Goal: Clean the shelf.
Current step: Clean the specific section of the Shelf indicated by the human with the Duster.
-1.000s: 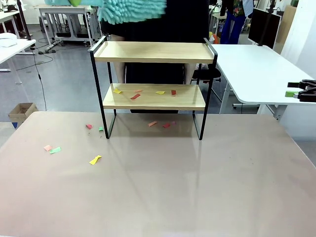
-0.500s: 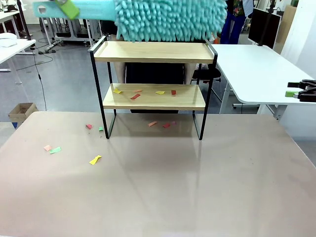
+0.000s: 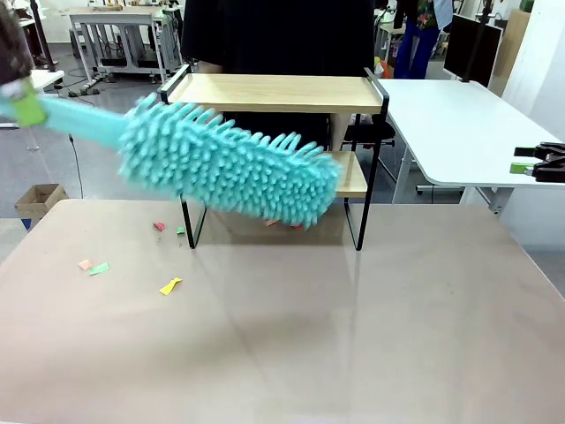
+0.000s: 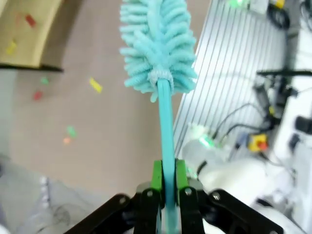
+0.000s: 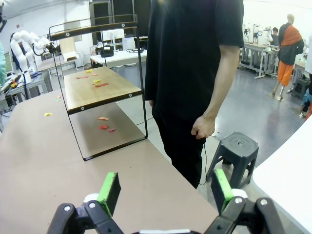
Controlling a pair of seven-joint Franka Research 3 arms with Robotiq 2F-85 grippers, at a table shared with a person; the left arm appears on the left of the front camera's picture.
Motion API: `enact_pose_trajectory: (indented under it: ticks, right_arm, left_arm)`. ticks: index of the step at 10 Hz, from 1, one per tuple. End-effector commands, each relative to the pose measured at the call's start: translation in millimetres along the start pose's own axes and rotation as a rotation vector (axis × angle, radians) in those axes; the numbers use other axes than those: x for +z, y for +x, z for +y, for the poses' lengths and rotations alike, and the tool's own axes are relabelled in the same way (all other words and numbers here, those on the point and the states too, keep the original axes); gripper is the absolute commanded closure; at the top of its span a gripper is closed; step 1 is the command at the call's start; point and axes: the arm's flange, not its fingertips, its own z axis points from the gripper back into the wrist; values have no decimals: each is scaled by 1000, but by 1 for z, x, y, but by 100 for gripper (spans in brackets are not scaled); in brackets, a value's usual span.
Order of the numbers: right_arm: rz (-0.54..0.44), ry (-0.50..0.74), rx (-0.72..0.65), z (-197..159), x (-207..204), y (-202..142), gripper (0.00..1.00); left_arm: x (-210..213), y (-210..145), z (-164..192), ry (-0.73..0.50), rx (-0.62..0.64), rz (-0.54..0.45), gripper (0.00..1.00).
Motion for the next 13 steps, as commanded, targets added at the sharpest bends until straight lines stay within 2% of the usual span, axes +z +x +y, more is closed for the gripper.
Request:
enact_pose_trajectory:
  ticks: [1,3,7,9,10,13]
  right_arm:
    - [-2,1,4,0,-1,3,0]
    - [-2,1,4,0,-1,3,0]
    - [-2,1,4,0,-1,3,0]
    - [-2,1,4,0,-1,3,0]
    - [-2,1,4,0,-1,3,0]
    - [-2,1,4,0,-1,3,0]
  left_arm:
    - [-22,-28,2,47,-41,119,87]
    - [-54,-37,9,27,-69,196,87]
    - [-103,-49,17,44,-63,161,87]
    - [-109,-53,16,52,-64,140,87]
    - [-104,-42,20,32,-44,178,87]
    - [-104,-42,20,32,-44,178,87]
